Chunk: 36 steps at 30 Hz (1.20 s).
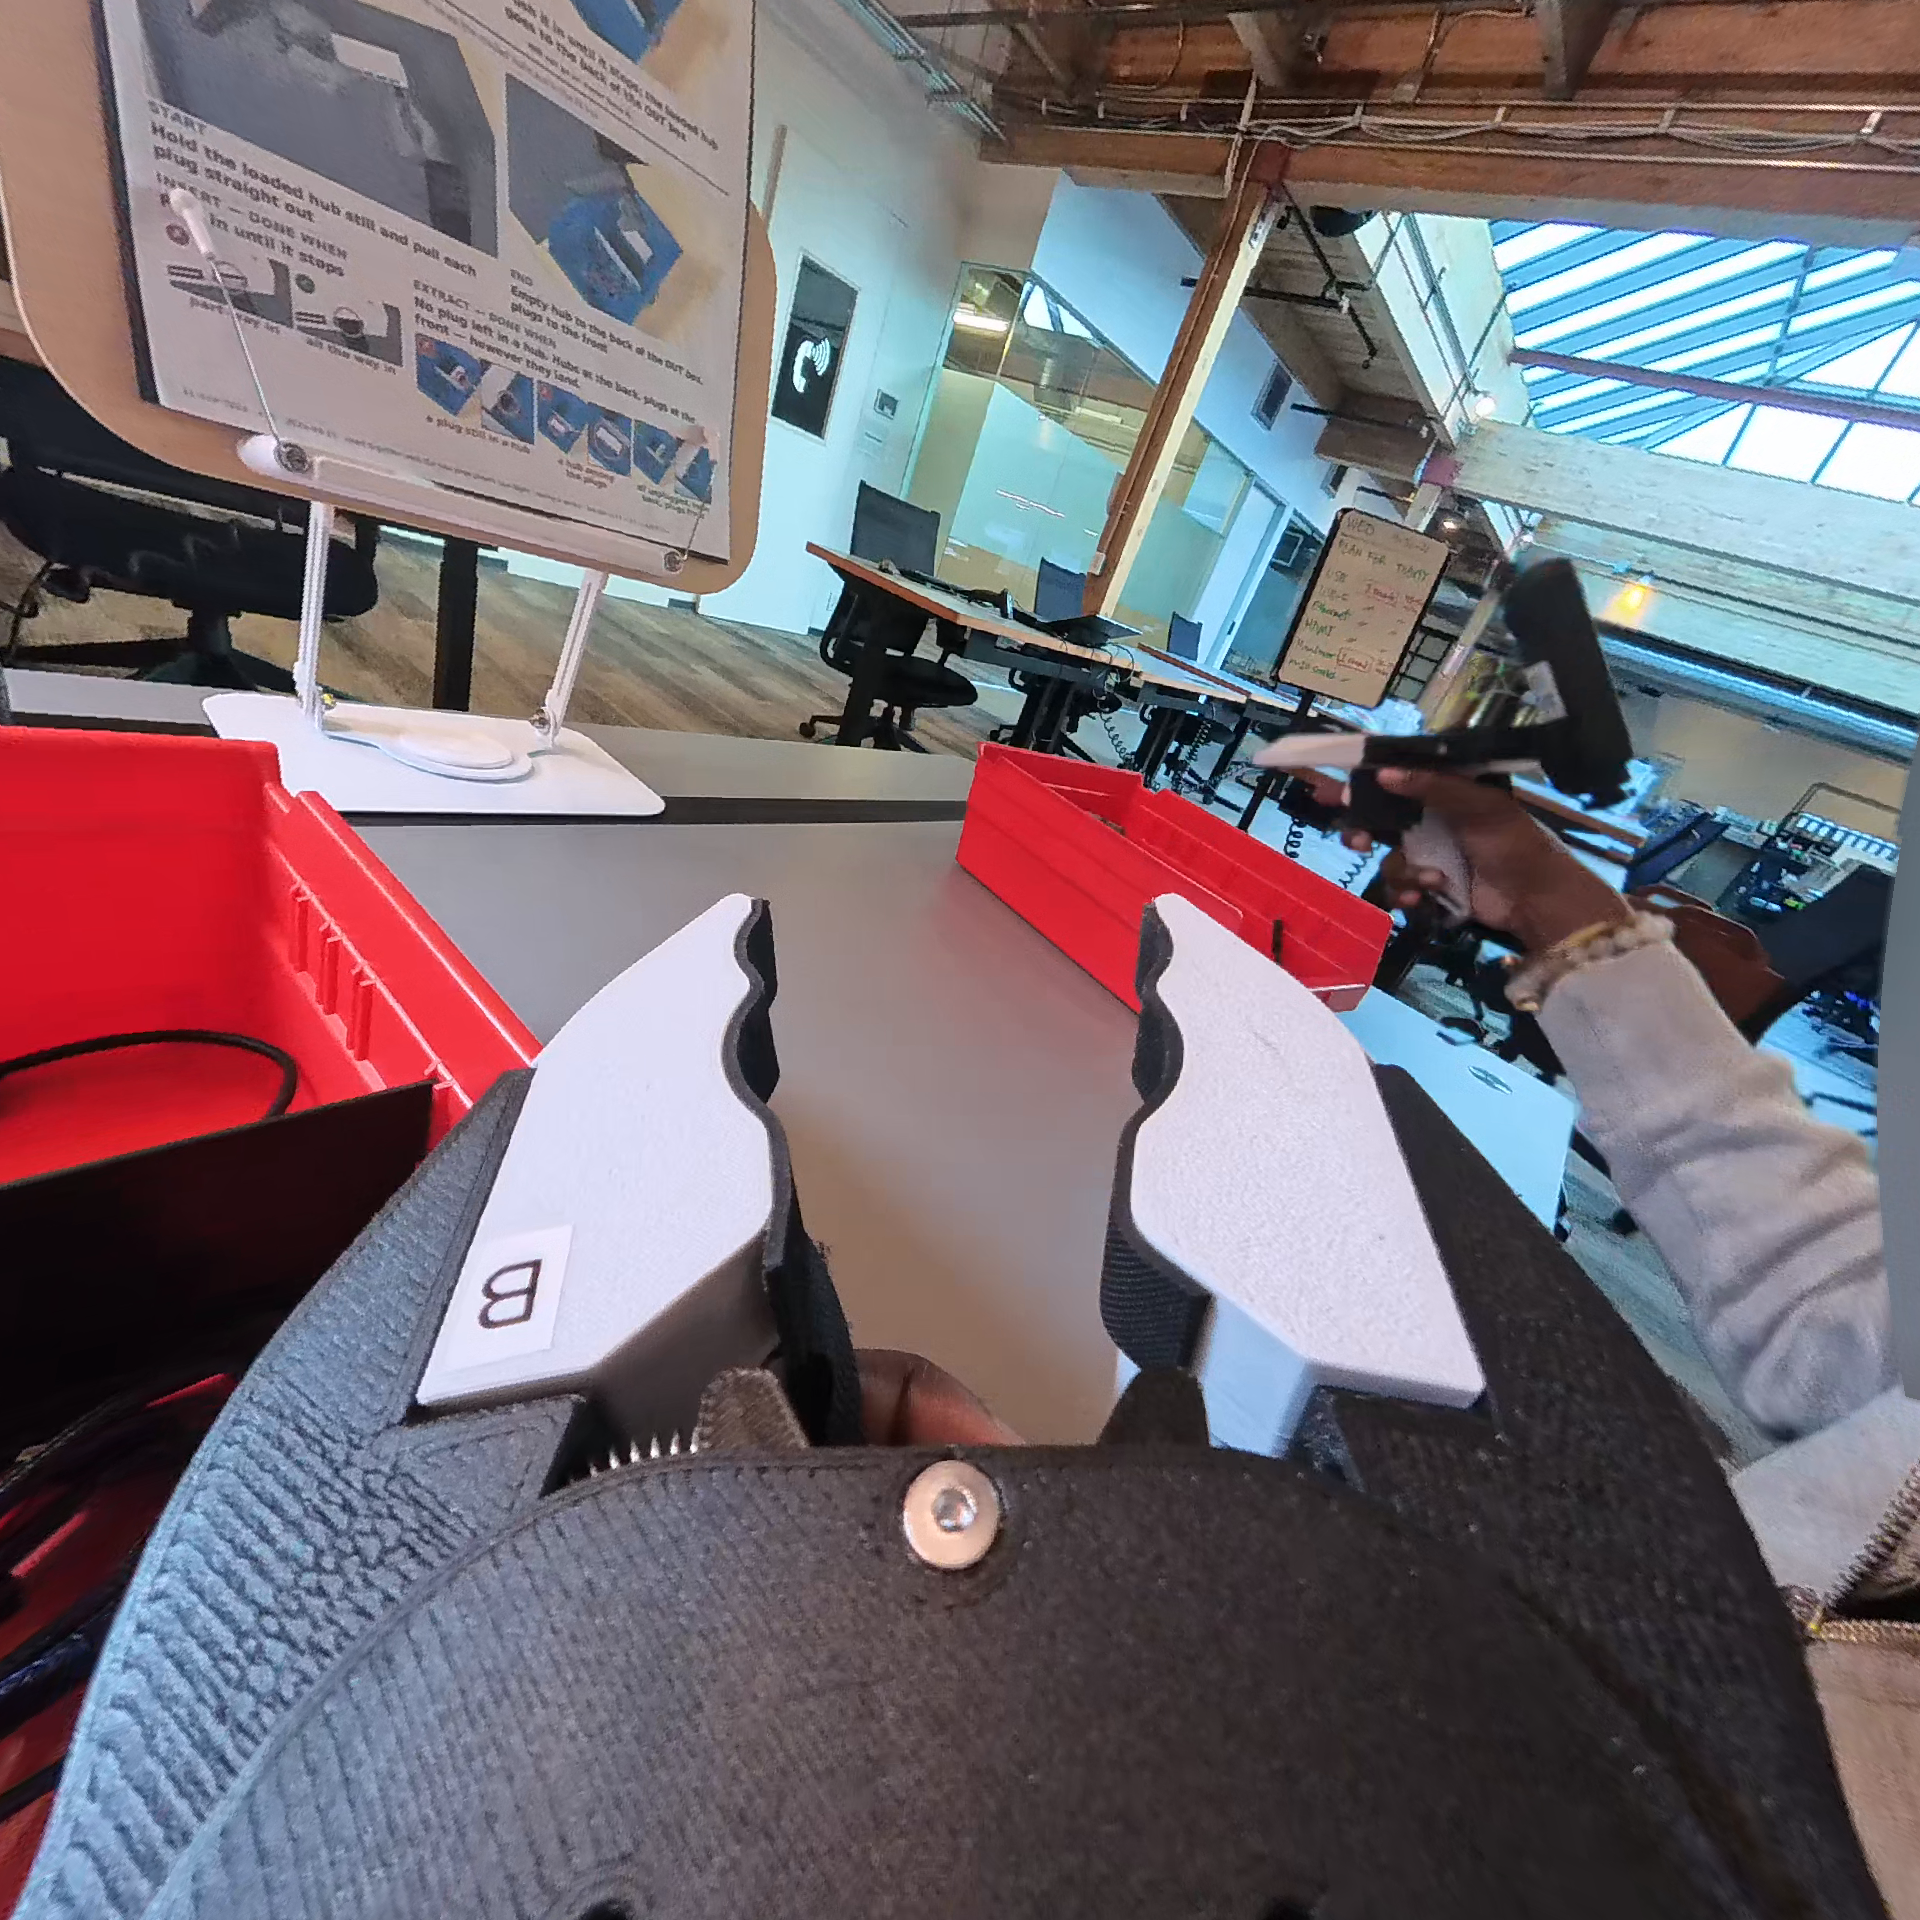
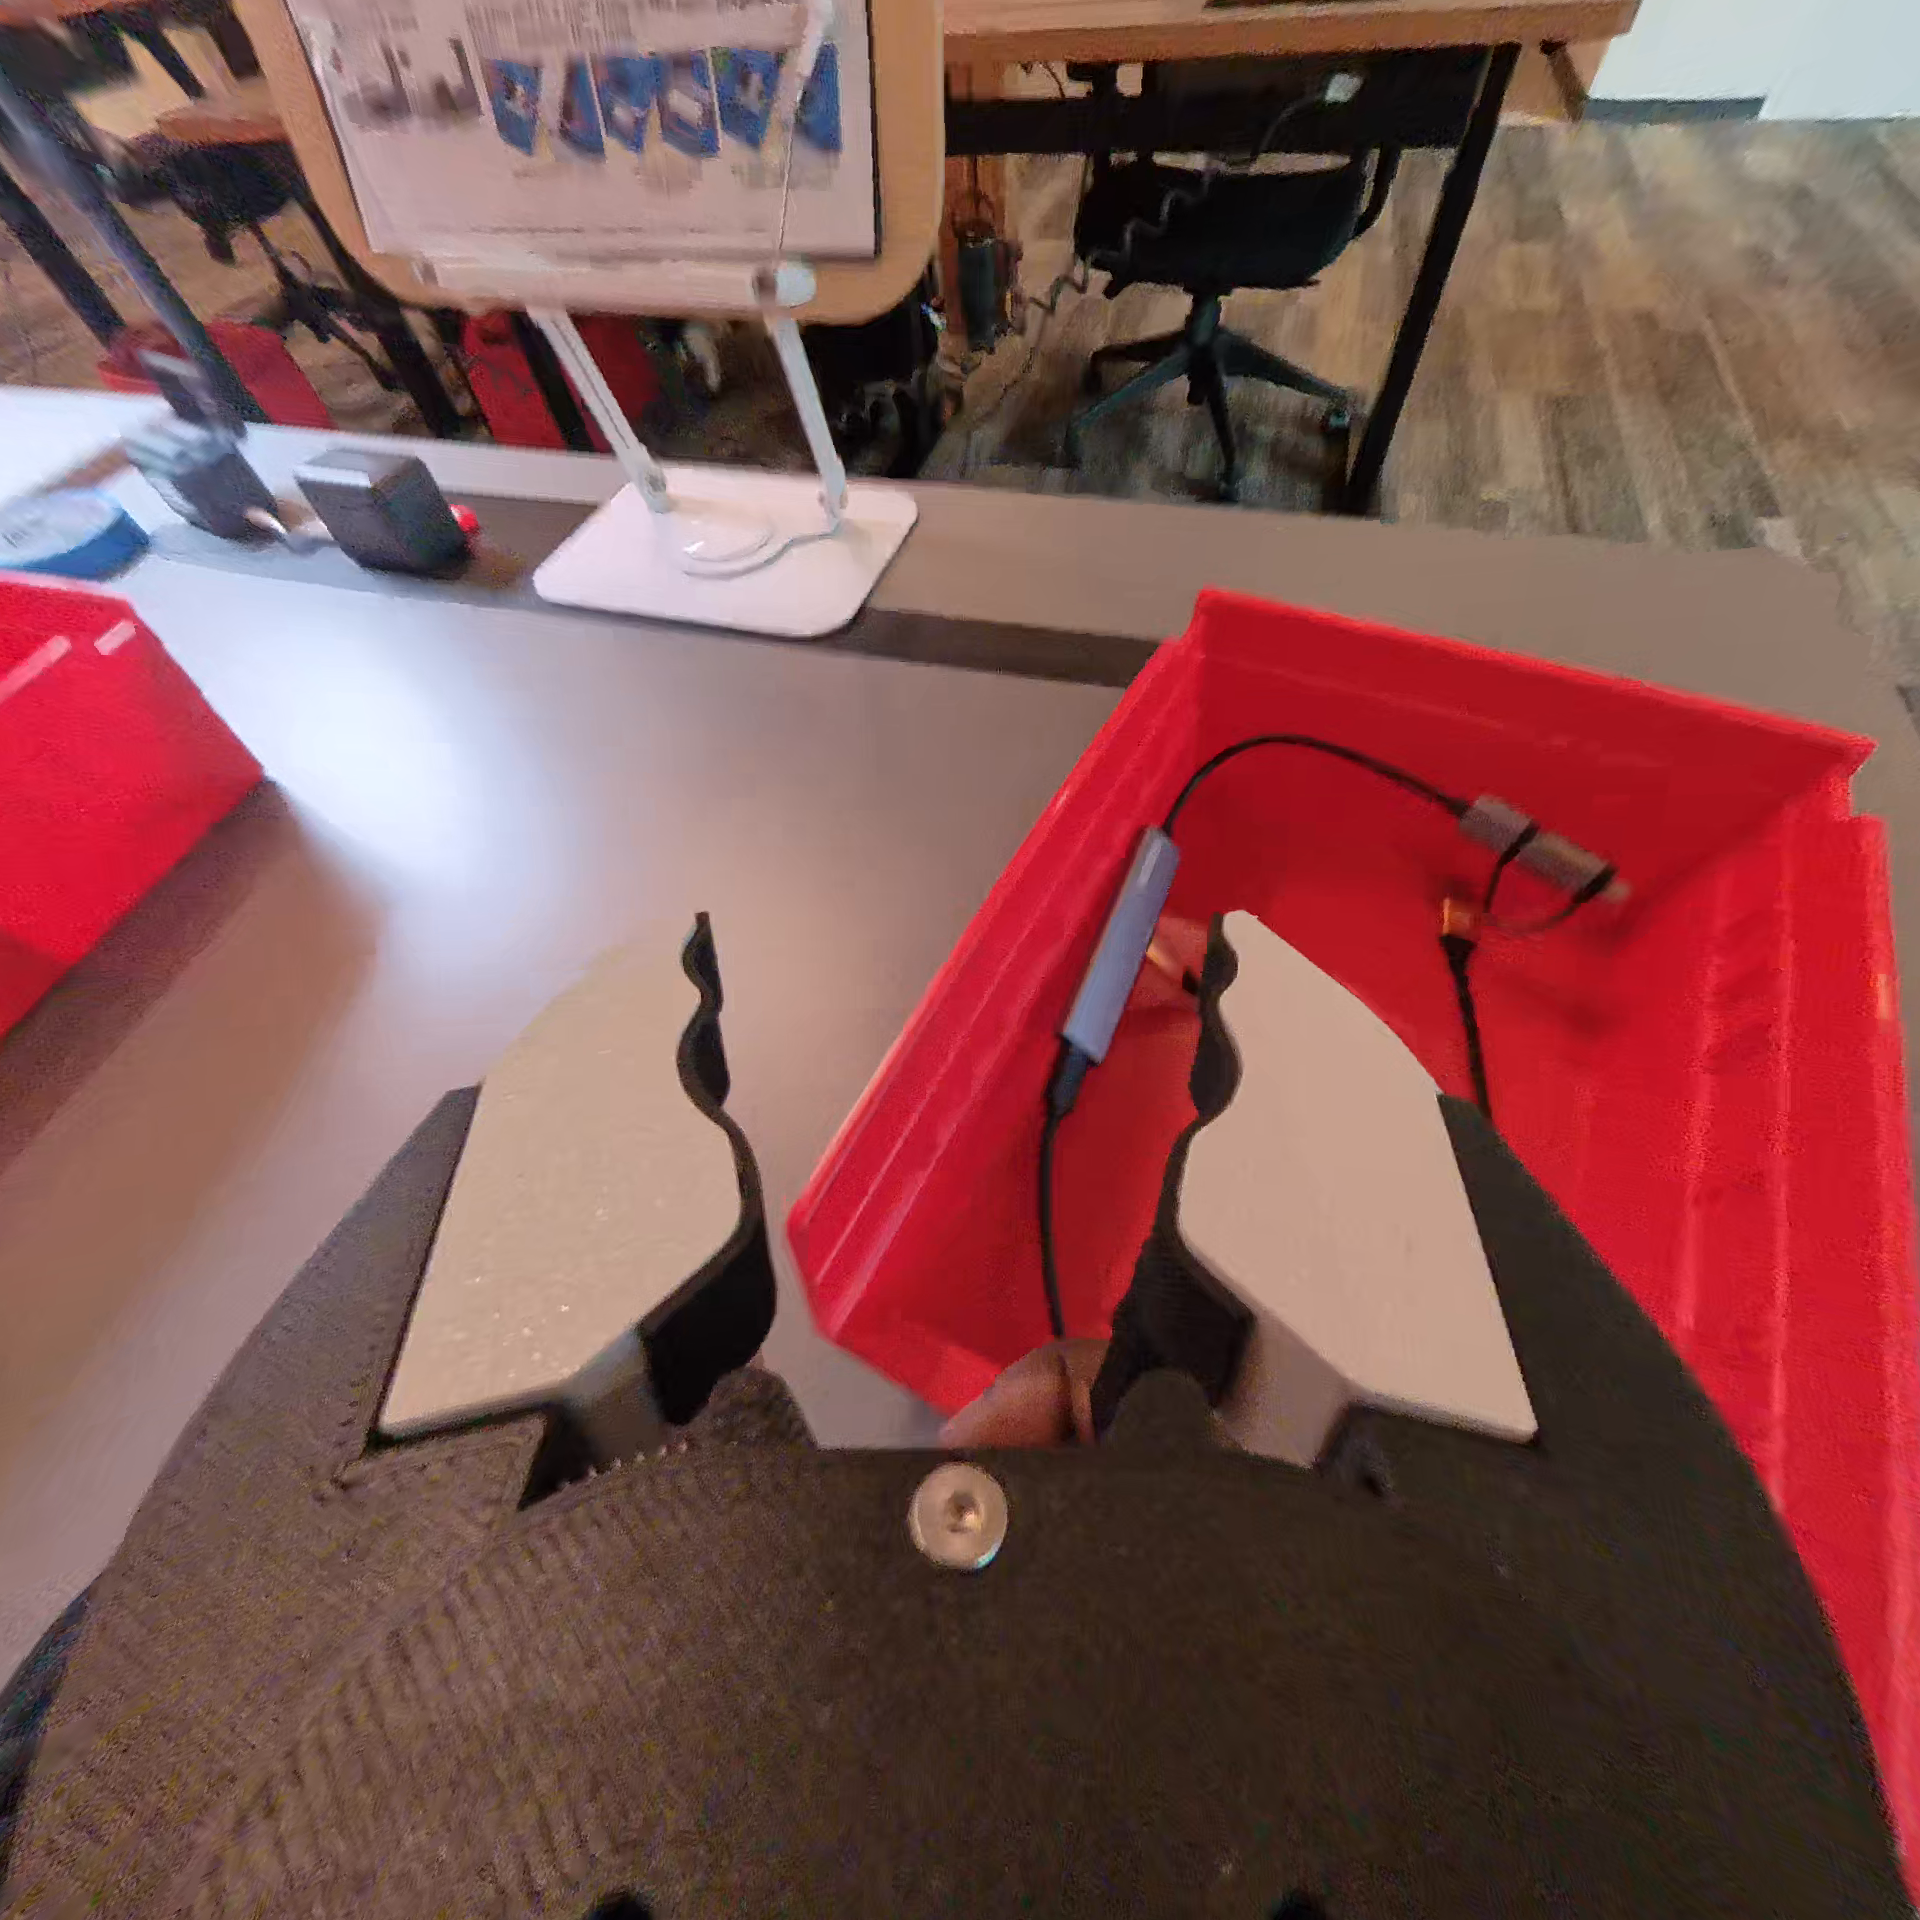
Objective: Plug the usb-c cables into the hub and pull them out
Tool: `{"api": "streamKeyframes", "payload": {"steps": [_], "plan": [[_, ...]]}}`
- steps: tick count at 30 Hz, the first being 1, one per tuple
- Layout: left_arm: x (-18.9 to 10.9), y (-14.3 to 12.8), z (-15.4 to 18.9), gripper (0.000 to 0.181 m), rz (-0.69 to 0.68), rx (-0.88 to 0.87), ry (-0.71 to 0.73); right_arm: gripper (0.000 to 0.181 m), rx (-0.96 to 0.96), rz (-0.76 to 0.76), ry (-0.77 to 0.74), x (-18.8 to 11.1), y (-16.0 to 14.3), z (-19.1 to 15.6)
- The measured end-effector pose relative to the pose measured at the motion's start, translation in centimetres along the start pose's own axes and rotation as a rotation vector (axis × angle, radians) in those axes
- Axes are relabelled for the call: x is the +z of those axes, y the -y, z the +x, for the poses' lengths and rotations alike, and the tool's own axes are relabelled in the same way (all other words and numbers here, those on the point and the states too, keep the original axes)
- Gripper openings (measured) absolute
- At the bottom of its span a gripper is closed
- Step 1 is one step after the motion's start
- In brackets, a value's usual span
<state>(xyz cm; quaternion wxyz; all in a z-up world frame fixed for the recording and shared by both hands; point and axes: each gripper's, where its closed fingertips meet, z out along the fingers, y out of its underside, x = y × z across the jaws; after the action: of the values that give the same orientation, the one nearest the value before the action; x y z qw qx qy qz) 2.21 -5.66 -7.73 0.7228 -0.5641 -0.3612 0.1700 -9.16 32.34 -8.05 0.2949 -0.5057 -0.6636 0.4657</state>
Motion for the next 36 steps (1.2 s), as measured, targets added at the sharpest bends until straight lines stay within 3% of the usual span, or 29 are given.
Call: {"api": "streamKeyframes", "payload": {"steps": [4, 6, 7, 9, 11, 16, 21, 25, 31, 33, 36], "plan": [[0.0, 0.0, 1.0, 0.077, 0.005, 0.025, -0.056, 0.089, -0.027, -0.087, -0.109, 2.0, -6.0, -2.4], [0.1, -0.4, 1.6, 0.084, -0.035, 0.074, -0.068, 0.078, 0.038, -0.061, -0.09, 3.7, -7.7, -3.9], [0.1, -0.5, 1.8, 0.086, -0.049, 0.101, -0.066, 0.065, 0.052, -0.063, -0.118, 4.3, -8.4, -3.9], [-0.1, -0.1, 2.0, 0.087, -0.049, 0.141, -0.053, 0.019, -0.024, -0.114, -0.328, 4.2, -9.9, -1.5], [-0.5, 0.6, 1.6, 0.087, -0.031, 0.158, -0.023, 0.005, -0.082, -0.141, -0.447, 3.0, -10.4, 0.0], [-1.7, 1.5, -0.7, 0.081, 0.002, 0.112, 0.063, 0.005, 0.053, -0.079, -0.435, 0.9, -11.5, 1.6], [-3.0, 2.6, -0.5, 0.079, -0.012, 0.189, 0.119, 0.007, 0.045, -0.068, -0.48, 0.8, -11.5, 1.5], [-4.2, 2.6, -1.0, 0.081, -0.09, 0.292, 0.206, 0.058, 0.042, 0.071, -0.394, -0.9, -9.3, -1.7], [-5.8, 1.7, -1.3, 0.112, -0.171, 0.23, 0.182, 0.113, 0.095, 0.366, -0.093, -2.8, -5.4, -9.5], [-6.8, 1.8, -2.0, 0.113, -0.183, 0.253, 0.21, 0.126, 0.093, 0.446, -0.03, -2.3, -4.7, -11.4], [-8.3, 1.6, -4.0, 0.108, -0.277, 0.312, 0.285, 0.131, 0.097, 0.586, 0.021, -1.5, -3.7, -13.4]]}}
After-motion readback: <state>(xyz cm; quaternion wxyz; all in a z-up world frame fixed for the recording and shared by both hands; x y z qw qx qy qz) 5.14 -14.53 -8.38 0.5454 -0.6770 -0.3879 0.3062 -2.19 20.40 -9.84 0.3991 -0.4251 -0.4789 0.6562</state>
